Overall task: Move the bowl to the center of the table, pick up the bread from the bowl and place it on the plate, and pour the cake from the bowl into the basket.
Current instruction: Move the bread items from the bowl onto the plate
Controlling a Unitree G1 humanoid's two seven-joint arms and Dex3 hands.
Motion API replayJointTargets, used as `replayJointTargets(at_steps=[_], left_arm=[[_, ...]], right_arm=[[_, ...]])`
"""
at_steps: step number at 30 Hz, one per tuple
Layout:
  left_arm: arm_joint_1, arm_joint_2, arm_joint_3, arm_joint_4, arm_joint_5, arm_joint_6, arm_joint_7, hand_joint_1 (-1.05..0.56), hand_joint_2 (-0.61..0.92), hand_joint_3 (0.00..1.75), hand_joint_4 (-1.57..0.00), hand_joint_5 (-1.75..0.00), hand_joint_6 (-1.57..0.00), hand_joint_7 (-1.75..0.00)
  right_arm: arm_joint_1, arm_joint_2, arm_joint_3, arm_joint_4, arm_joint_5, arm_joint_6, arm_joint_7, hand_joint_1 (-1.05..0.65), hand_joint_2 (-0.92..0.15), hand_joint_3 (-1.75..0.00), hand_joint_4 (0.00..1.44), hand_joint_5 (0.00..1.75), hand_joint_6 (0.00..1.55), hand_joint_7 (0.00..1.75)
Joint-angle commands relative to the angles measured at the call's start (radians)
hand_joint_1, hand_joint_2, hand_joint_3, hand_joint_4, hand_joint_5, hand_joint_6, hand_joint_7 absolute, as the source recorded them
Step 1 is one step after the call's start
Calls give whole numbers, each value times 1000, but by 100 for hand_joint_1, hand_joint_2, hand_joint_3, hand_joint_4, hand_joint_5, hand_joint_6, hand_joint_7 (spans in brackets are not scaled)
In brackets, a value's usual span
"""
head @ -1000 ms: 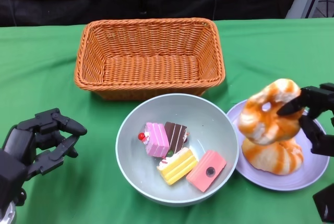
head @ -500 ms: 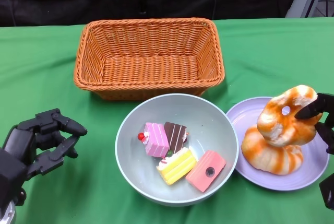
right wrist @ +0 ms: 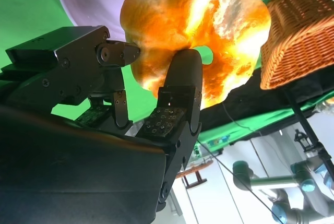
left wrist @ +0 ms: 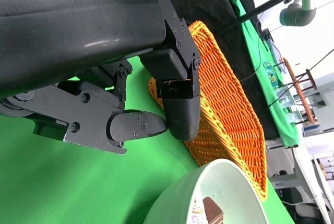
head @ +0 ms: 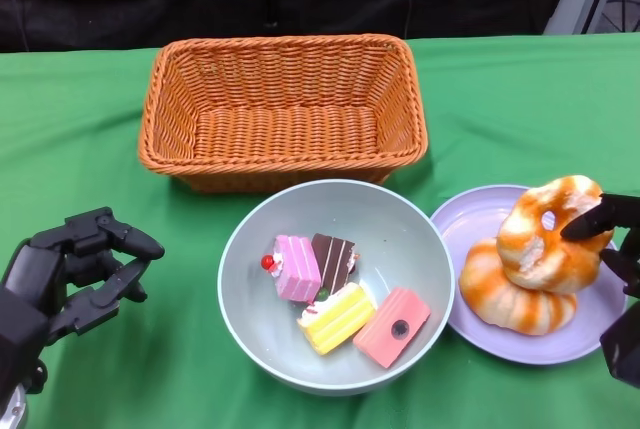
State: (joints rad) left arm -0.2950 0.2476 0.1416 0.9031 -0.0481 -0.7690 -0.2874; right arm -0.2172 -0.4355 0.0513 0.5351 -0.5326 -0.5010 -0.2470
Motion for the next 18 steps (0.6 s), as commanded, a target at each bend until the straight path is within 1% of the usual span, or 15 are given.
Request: replayJointTargets(at_steps=[1,4,6,10,13,16,18], left_arm=[[2,20,9,4,-11,-12,-8,-16,90,43,-78,-141,-80,-109],[3,20,11,3,-13,-10,-11,-16,91,44,-77,-141,-80,-109],[4,19,13,3,-11,-10,-8,-17,91,43,-76,-141,-79,-110],[4,17,15,4,-13,-16,-8,-16,90,44,-77,-142,-79,-111],[4,16,16,5,-15,-18,-11,-15,90,44,-77,-142,-79,-111],[3,16,17,7,-16,-20,-13,-15,90,45,-78,-142,-79,-111],[3,17,17,8,-16,-22,-14,-15,90,45,-77,-142,-79,-110]], right_arm=[[-25,-9,31,33,13,47,63,8,-91,-24,70,128,100,57],[-44,-7,50,39,16,100,107,6,-92,-23,68,128,98,54],[-57,-6,62,49,17,126,129,6,-92,-20,69,124,100,49],[-85,-3,85,70,22,162,157,5,-92,-19,72,114,102,41],[-102,-2,97,79,29,188,179,3,-92,-19,71,111,102,38],[-113,0,103,88,35,199,187,3,-92,-20,74,101,104,30],[-117,0,105,90,39,204,188,3,-92,-21,74,99,105,28]])
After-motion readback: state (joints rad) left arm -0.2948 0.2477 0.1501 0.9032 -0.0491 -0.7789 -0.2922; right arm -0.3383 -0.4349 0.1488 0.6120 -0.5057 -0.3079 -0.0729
